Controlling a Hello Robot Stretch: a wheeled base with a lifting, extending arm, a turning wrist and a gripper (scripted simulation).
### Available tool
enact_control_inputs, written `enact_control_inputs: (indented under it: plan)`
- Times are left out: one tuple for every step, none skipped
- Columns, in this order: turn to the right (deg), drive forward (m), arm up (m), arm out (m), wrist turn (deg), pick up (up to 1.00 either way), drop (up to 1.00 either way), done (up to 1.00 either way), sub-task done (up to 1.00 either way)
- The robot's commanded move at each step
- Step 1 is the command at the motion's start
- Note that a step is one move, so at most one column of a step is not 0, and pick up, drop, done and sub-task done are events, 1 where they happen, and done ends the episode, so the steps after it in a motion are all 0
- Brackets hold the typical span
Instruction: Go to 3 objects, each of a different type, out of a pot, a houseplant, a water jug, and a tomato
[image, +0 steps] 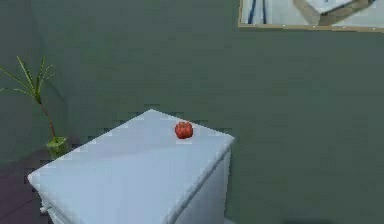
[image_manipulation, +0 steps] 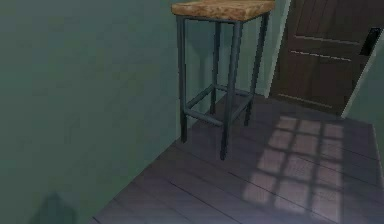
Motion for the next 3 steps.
enact_control_inputs:
  plan:
    - [-45.0,0.00,0.00,0.00,0.0,0.00,0.00,0.00,0.00]
    - [-45.0,0.00,0.00,0.00,0.0,0.00,0.00,0.00,0.00]
    - [-45.0,0.00,0.00,0.00,0.0,0.00,0.00,0.00,0.00]
